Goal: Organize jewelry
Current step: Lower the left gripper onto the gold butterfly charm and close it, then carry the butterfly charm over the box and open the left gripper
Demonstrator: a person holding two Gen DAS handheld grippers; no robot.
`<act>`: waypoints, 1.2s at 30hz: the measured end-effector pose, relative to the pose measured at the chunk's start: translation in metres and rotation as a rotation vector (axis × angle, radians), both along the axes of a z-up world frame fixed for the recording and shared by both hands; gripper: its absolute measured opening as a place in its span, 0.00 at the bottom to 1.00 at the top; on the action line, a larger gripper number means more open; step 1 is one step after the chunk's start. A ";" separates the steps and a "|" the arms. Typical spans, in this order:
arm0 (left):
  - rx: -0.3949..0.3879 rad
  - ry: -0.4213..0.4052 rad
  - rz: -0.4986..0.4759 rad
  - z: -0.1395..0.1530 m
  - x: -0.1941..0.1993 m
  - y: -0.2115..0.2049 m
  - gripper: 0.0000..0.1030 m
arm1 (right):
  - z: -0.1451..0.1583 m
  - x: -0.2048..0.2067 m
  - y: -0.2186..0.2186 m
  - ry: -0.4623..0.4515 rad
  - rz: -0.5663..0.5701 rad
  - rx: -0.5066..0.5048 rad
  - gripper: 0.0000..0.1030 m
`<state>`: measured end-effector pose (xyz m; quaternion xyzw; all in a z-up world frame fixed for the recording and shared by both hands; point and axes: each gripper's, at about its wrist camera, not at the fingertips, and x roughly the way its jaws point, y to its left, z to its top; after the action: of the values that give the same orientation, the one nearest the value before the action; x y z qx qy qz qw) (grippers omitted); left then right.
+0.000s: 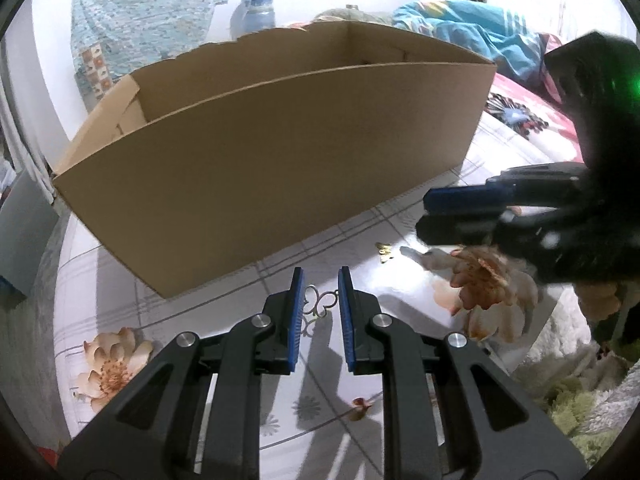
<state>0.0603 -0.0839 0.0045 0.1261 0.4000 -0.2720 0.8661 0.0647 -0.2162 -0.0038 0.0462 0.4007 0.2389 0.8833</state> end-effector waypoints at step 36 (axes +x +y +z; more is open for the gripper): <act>-0.055 -0.019 0.028 0.002 0.001 0.020 0.15 | 0.000 0.007 0.027 -0.016 0.164 -0.210 0.13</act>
<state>0.0616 -0.0639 0.0062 0.0990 0.3858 -0.2696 0.8767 0.0721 -0.1896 -0.0035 -0.0816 0.4188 0.2675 0.8640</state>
